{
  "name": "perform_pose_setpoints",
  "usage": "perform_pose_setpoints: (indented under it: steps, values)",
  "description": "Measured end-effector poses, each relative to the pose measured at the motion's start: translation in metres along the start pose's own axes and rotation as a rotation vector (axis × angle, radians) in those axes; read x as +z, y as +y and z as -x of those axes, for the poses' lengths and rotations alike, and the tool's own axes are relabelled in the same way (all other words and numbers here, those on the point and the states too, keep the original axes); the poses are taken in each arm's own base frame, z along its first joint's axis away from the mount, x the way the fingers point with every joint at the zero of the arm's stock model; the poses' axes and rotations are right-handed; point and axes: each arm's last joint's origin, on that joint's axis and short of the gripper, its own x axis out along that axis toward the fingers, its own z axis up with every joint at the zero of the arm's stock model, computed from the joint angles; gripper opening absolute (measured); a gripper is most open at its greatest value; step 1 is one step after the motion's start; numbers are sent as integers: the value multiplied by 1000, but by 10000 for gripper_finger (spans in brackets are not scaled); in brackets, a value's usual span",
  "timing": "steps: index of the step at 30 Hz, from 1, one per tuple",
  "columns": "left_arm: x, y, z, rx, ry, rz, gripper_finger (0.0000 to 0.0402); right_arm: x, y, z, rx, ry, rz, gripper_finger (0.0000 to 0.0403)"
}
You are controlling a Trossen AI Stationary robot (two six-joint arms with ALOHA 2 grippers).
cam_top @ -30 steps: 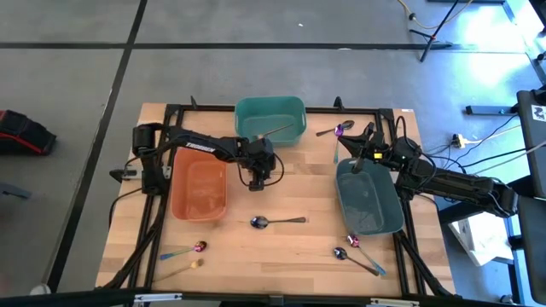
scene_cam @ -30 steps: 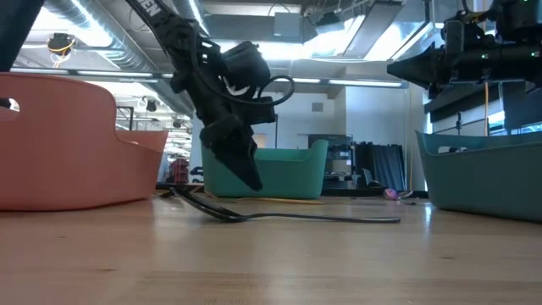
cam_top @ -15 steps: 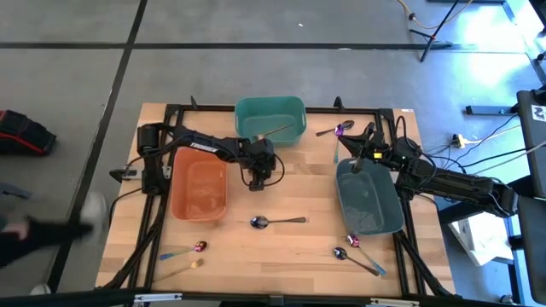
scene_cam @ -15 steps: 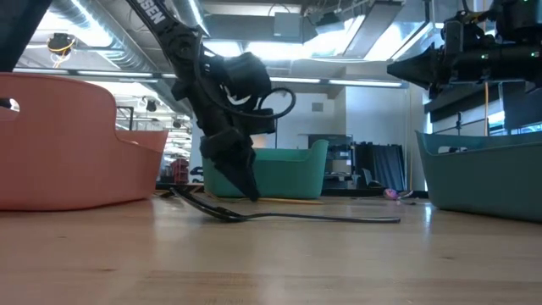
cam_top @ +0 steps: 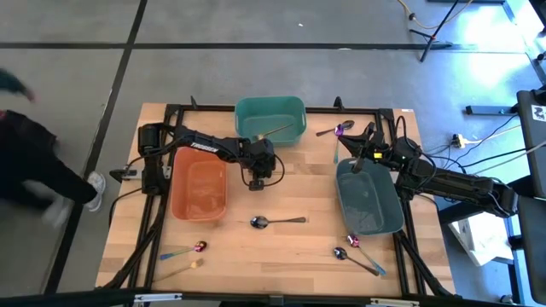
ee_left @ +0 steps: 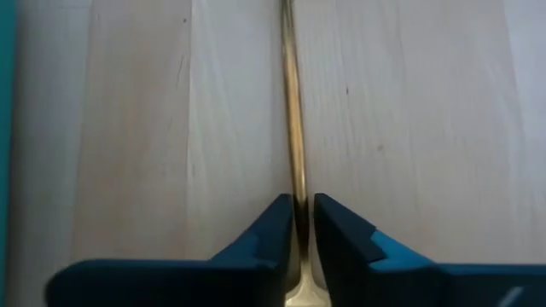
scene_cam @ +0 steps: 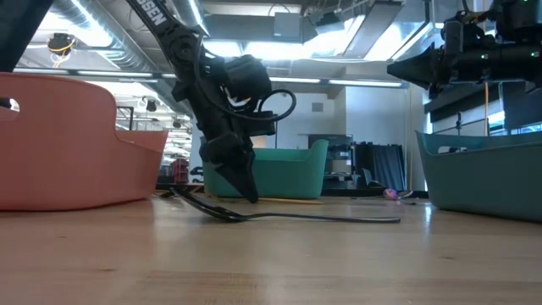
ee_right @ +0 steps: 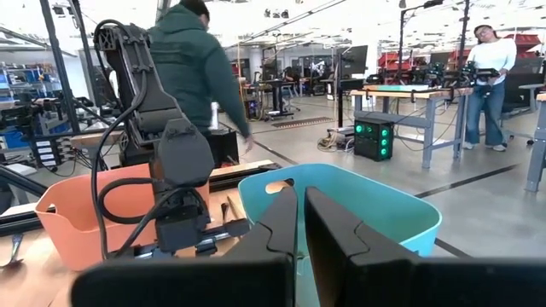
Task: Sort silverware by color (type)
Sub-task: Put the gold fork into the green bin
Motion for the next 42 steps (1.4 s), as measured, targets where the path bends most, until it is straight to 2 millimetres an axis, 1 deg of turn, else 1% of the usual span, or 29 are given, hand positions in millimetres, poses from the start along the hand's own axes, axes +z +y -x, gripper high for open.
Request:
perform_pose_setpoints:
  steps: [3,5,14,21,26,31,34,39,42]
  values:
    - [0,0,0,11,3,-1,18,0,0,0,0,0,0,19]
    - [0,0,0,2,1,-1,9,0,0,0,0,0,0,19]
    - [0,0,1,-13,-3,-17,19,-1,0,0,-1,10,6,19]
    - [3,0,8,-4,-23,-30,19,-1,0,0,0,9,6,19]
    - [9,-1,24,18,-55,-39,23,-1,0,0,16,11,-3,19]
    - [17,-2,48,40,-120,-66,24,-1,1,0,18,11,-4,19]
    - [22,-1,64,84,-161,-71,24,-1,1,0,19,11,-5,19]
    - [26,5,87,158,-215,-104,24,-1,1,0,19,11,-5,19]
    - [29,14,98,211,-263,-105,24,-1,1,0,18,11,-5,19]
